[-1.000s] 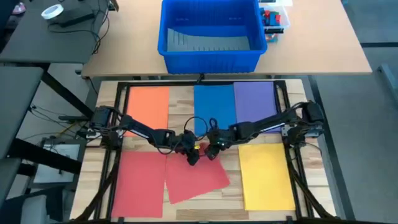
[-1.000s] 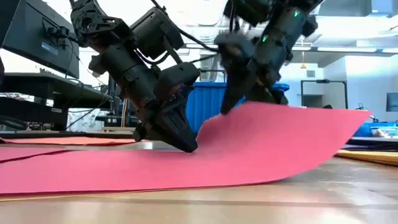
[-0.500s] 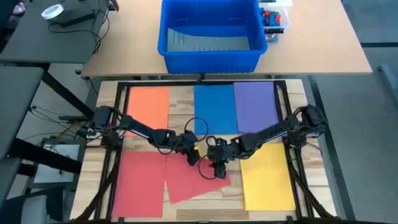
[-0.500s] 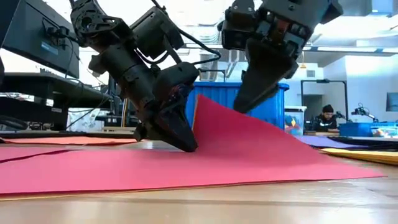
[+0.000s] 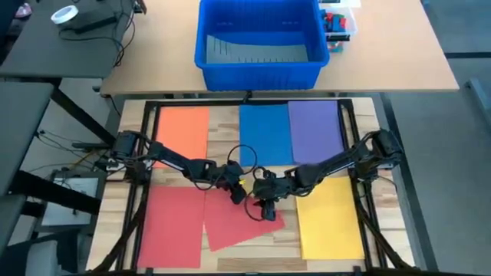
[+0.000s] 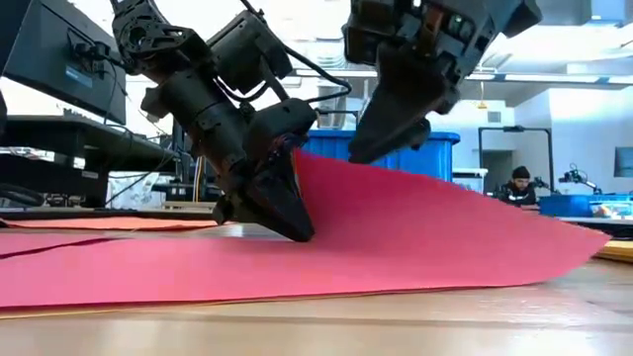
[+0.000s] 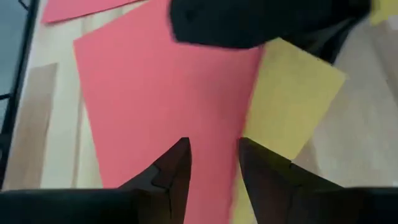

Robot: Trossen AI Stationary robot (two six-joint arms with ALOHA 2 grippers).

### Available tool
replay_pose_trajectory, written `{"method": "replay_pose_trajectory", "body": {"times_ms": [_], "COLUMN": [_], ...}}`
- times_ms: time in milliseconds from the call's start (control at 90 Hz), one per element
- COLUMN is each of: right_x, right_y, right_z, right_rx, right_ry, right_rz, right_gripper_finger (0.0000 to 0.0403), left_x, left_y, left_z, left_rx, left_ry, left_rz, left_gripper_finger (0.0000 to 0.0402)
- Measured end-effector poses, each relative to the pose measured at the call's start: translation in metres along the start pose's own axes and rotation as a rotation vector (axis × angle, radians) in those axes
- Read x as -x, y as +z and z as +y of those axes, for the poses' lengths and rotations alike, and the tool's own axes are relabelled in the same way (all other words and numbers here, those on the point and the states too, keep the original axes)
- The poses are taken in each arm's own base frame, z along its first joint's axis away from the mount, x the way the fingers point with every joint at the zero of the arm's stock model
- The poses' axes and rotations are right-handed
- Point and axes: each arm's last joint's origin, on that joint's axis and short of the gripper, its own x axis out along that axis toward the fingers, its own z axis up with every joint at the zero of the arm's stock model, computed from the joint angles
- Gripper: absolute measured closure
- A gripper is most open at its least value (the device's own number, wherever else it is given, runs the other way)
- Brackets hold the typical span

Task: Organize paper
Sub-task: Stack the red paper on top of the other red paper

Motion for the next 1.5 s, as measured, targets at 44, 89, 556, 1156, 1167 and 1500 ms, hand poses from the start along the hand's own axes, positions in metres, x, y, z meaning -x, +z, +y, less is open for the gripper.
{"method": "replay_pose_trajectory", "body": {"times_ms": [44, 89, 556, 1156, 1167, 1500], "right_x": [-0.004, -0.008, 0.005, -0.013, -0.014, -0.016], "right_y": [-0.003, -0.006, -0.008, -0.011, -0.011, -0.013], "right_z": [0.000, -0.001, -0.063, -0.103, -0.102, -0.092], "right_rx": [-0.004, -0.017, -0.269, 0.023, 0.025, 0.049], "right_ry": [-0.002, -0.004, -0.226, -0.248, -0.247, -0.235], "right_rz": [0.017, 0.037, 0.234, 0.321, 0.321, 0.319], "right_gripper_finger": [0.0278, 0.0278, 0.0279, 0.0222, 0.0219, 0.0191], "left_x": [0.000, 0.000, 0.000, 0.000, 0.000, 0.000], "left_y": [0.000, 0.000, 0.000, 0.000, 0.000, 0.000], "left_z": [0.000, 0.000, 0.000, 0.000, 0.000, 0.000], "left_rx": [0.000, 0.000, -0.008, -0.002, -0.002, -0.003], "left_ry": [-0.001, -0.001, 0.000, -0.001, -0.001, -0.001], "left_rz": [0.000, 0.000, 0.000, 0.001, 0.001, 0.002], "left_gripper_finger": [0.0359, 0.0359, 0.0359, 0.0360, 0.0360, 0.0360]}}
